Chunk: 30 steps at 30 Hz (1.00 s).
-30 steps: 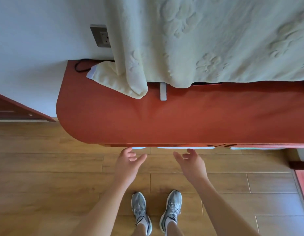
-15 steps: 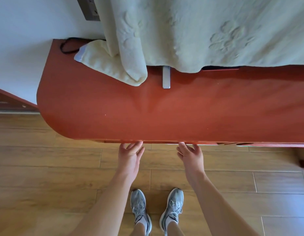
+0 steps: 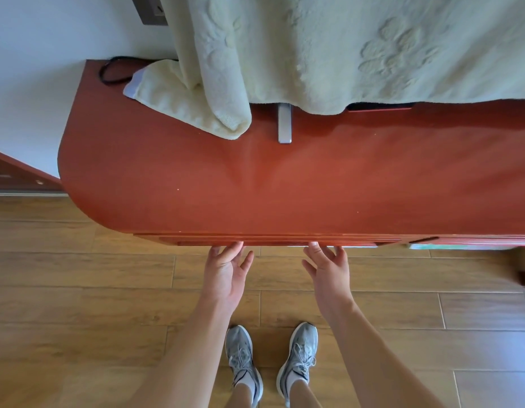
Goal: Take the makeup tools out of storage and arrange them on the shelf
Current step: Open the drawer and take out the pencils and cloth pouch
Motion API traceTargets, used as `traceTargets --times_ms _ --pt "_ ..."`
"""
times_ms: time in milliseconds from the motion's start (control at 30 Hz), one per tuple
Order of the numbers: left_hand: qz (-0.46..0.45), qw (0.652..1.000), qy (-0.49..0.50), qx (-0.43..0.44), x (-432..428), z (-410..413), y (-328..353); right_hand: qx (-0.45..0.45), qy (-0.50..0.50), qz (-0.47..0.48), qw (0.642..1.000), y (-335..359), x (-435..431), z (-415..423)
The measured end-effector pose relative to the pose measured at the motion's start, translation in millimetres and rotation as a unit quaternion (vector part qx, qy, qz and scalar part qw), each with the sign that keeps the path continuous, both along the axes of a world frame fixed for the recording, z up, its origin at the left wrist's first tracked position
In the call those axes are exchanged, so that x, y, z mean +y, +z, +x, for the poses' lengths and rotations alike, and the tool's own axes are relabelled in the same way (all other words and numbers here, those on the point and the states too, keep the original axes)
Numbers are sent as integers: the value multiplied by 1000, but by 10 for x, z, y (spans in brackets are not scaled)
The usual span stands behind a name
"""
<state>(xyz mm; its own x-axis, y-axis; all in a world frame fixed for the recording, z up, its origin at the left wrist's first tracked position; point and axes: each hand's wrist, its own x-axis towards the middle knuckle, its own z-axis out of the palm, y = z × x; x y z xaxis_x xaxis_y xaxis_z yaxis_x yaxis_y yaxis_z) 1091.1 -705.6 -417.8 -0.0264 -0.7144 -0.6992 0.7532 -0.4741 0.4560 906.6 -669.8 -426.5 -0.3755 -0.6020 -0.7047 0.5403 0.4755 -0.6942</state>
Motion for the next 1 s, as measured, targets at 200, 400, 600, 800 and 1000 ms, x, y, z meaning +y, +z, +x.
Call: traceTargets --times_ms 200,400,600,800,1000 --pt "-6 1000 -5 16 191 39 -16 7 1 -3 1000 29 199 37" --pt "-18 999 -22 24 537 105 -35 -3 -9 -7 1000 93 527 83" --pt "-30 999 -10 -20 922 105 -9 -30 -10 -5 1000 100 882 111" --pt "-25 999 3 -34 1340 162 -15 -40 -5 -8 999 155 1275 184" --pt "-21 999 -7 -32 1673 210 -22 -35 -18 0 999 208 1602 237"
